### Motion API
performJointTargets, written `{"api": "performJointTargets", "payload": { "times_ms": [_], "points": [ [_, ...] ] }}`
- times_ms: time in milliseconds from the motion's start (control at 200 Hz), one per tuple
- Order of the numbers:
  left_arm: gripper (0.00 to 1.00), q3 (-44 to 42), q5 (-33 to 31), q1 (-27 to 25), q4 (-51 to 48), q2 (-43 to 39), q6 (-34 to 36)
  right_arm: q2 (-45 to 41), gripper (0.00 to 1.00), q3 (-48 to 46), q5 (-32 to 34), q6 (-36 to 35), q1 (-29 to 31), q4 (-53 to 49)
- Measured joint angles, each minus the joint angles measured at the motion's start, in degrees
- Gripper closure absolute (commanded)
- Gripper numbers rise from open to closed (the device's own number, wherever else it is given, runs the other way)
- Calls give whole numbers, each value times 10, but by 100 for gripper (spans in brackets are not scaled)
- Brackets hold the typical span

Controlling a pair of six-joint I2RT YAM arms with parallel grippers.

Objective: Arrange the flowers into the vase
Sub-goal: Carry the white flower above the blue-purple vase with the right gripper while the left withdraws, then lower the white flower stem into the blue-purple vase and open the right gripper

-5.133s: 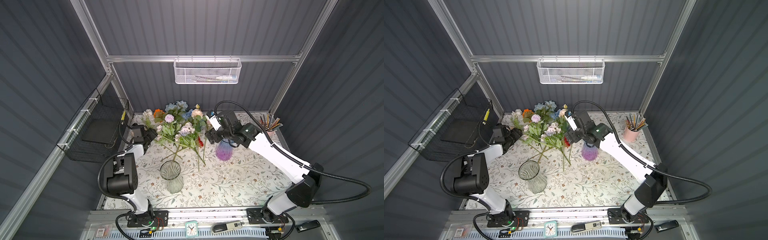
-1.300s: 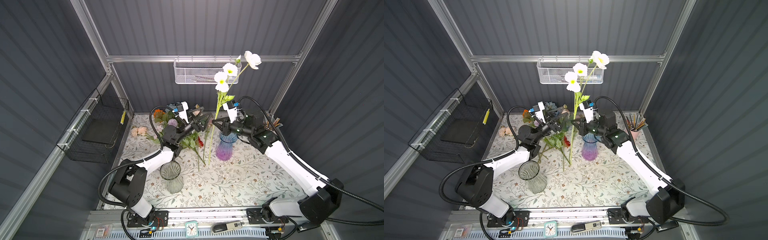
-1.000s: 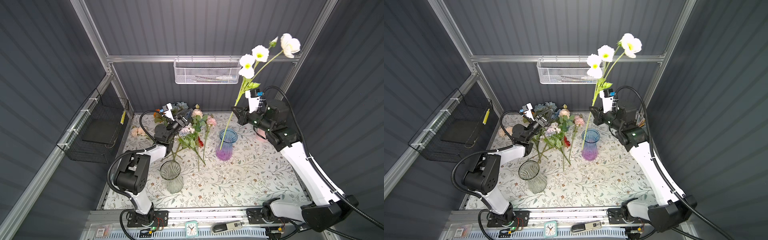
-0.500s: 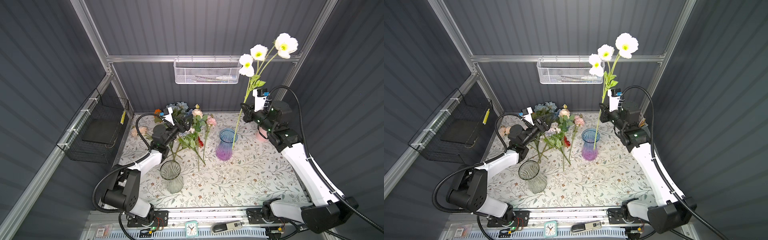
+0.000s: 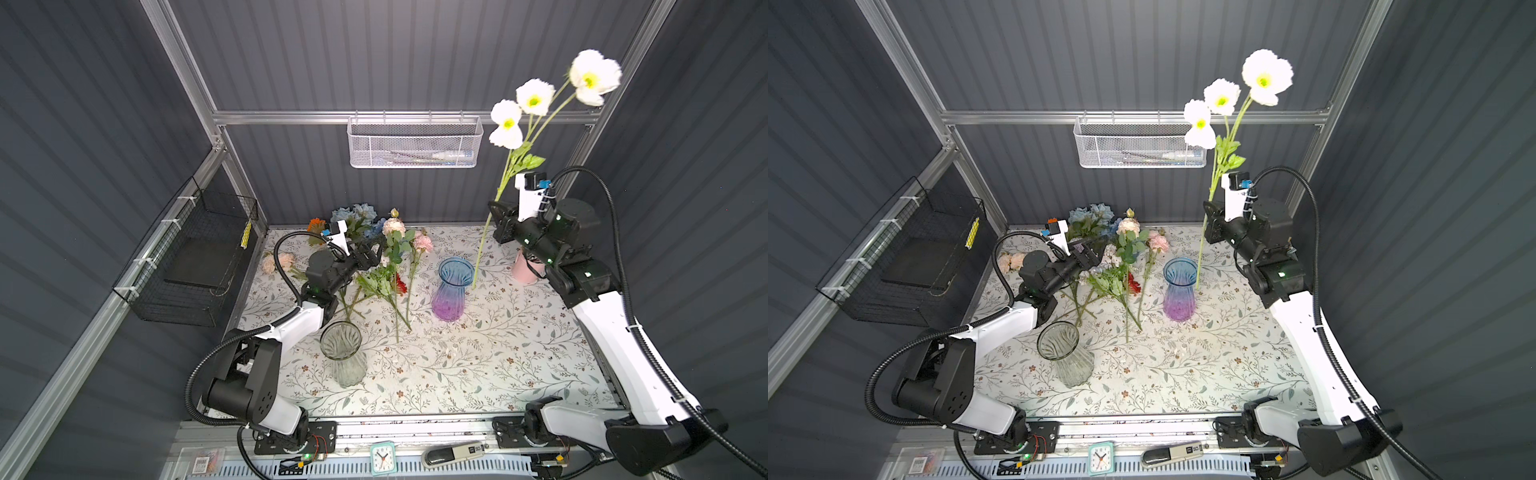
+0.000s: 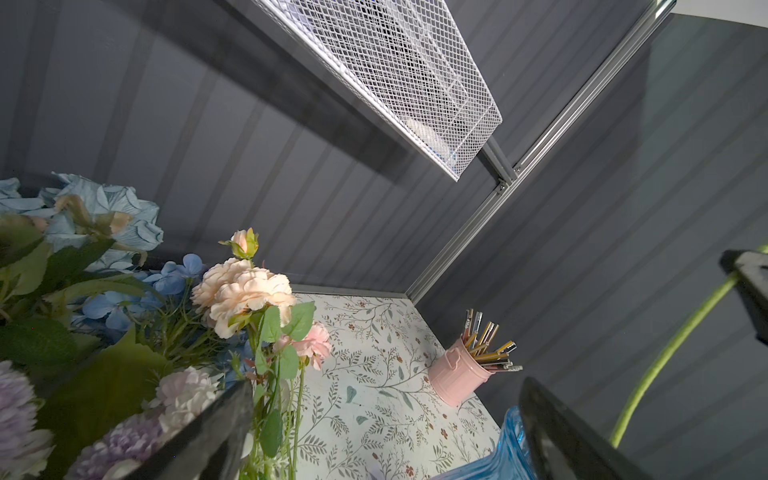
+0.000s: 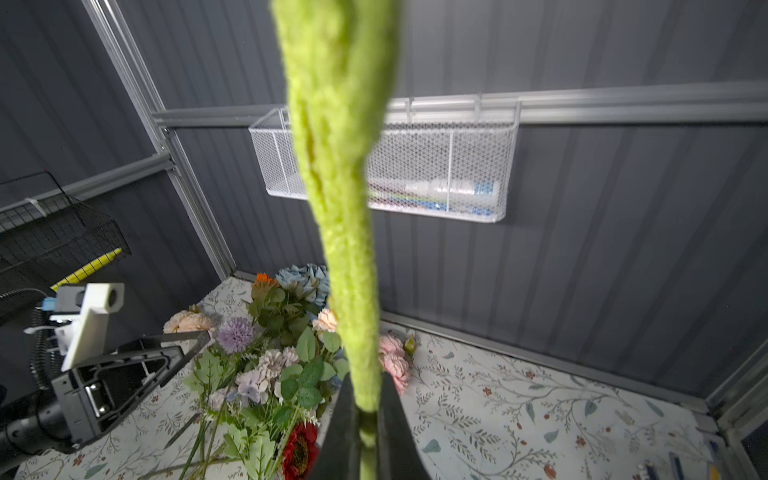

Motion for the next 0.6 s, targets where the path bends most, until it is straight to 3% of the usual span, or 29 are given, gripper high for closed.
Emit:
{"api": "performJointTargets", "payload": {
  "times_ms": [325, 600],
  "points": [
    [0, -5, 0, 0, -11, 0, 5, 11, 100, 21, -22, 3, 0, 48],
    [0, -29, -12, -10, -48, -3, 23, 50, 100, -73, -56, 34, 0, 109]
  ]
}}
